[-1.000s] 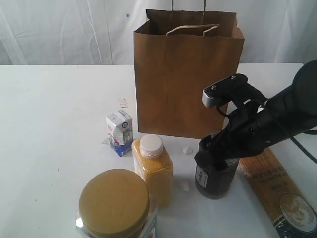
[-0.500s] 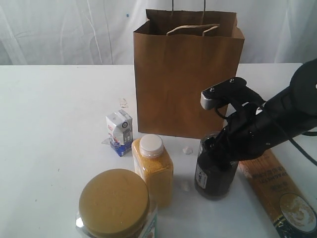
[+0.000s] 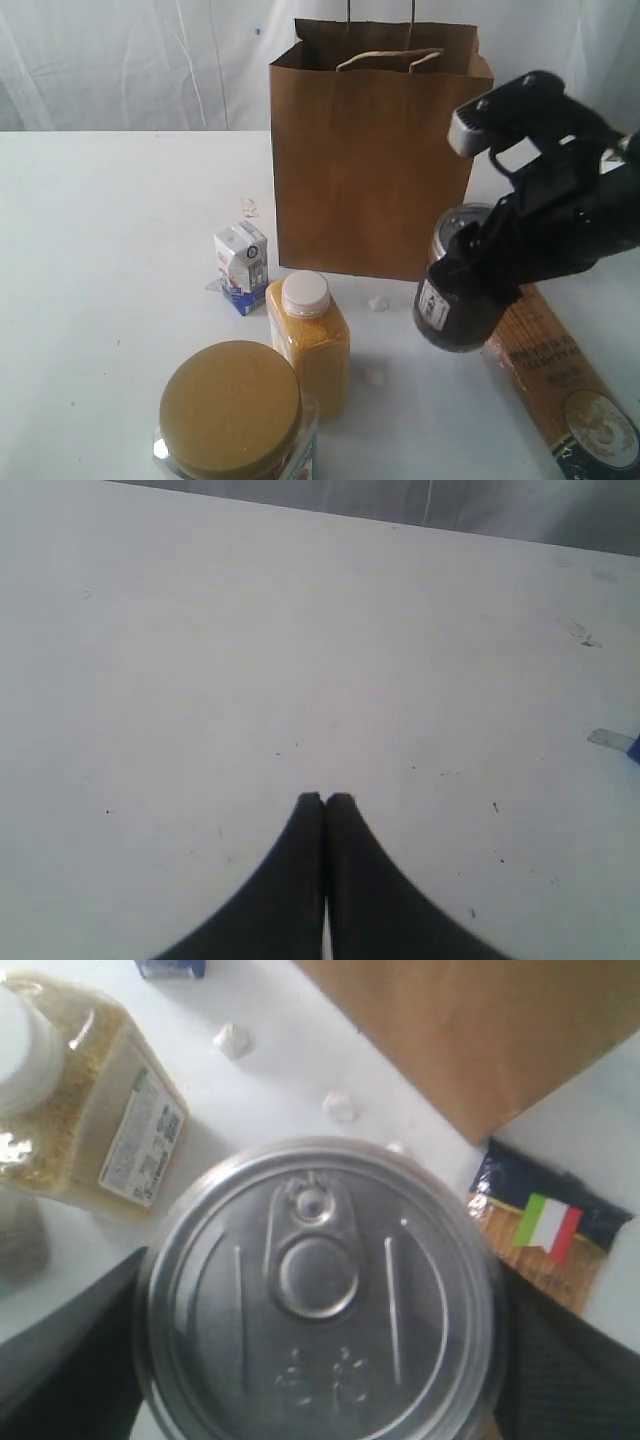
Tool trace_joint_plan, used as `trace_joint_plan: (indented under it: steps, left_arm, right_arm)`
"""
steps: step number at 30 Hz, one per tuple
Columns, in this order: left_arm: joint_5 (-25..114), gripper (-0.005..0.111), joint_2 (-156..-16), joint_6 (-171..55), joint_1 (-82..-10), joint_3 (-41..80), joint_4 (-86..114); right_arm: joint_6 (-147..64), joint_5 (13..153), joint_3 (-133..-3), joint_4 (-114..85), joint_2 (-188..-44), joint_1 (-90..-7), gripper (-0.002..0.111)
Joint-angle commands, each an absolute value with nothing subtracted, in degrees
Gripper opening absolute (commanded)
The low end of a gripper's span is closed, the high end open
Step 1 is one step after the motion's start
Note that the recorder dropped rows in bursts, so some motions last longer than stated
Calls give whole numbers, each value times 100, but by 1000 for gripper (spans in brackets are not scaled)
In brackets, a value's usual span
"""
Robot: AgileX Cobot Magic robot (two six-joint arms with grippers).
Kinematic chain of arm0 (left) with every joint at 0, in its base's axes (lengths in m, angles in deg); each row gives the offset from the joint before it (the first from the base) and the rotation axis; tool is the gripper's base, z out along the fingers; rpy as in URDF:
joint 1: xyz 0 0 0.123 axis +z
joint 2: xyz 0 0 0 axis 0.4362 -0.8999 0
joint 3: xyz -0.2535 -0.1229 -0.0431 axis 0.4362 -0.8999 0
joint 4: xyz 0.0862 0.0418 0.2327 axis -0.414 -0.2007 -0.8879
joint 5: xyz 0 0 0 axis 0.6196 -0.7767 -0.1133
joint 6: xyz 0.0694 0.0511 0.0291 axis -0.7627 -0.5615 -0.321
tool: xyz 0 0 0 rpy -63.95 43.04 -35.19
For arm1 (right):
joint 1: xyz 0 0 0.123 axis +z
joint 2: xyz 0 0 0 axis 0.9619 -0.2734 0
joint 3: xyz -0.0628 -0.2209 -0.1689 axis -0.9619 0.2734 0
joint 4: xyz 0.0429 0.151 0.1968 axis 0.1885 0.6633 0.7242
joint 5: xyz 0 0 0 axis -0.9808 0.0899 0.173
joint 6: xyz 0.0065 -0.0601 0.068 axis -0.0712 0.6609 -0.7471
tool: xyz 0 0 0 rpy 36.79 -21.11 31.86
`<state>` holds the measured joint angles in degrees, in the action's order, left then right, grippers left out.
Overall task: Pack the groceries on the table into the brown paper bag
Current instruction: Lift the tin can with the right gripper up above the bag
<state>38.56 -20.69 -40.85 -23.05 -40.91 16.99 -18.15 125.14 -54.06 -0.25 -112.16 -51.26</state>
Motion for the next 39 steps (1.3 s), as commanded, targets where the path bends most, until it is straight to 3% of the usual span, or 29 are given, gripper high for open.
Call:
trace_joint_plan:
  steps: [1,12,19,26,34,39]
  left_arm:
    - [3882,0,-2045,-4050,-2327,-4113,1758]
    - [3882,0,-2045,-4050,-2327,-4113,1758]
    - [3882,0,-2045,-4050,-2327,-4113,1758]
    - [3882,0,-2045,-4050,-2327,-4113,1758]
    - [3882,0,-2045,-4050,-2327,-4113,1758]
    - [3882,0,-2045,-4050,-2327,-4113,1758]
  right_arm:
    - [-1839,12124,-5363,-381,-10392,-5119,26]
    - [-2457,11583,-5021,-716,-8487,-5130,26]
    - [-2591,9298,-5455,-296,-8075,-5130,23]
    - [-3114,7831,-5842,-91,-9522,-5130,22]
    - [-4120,7804,-6578,-1,-11152,-5174,22]
    - [-4127,7876,-6801,24,-11761,-5663,22]
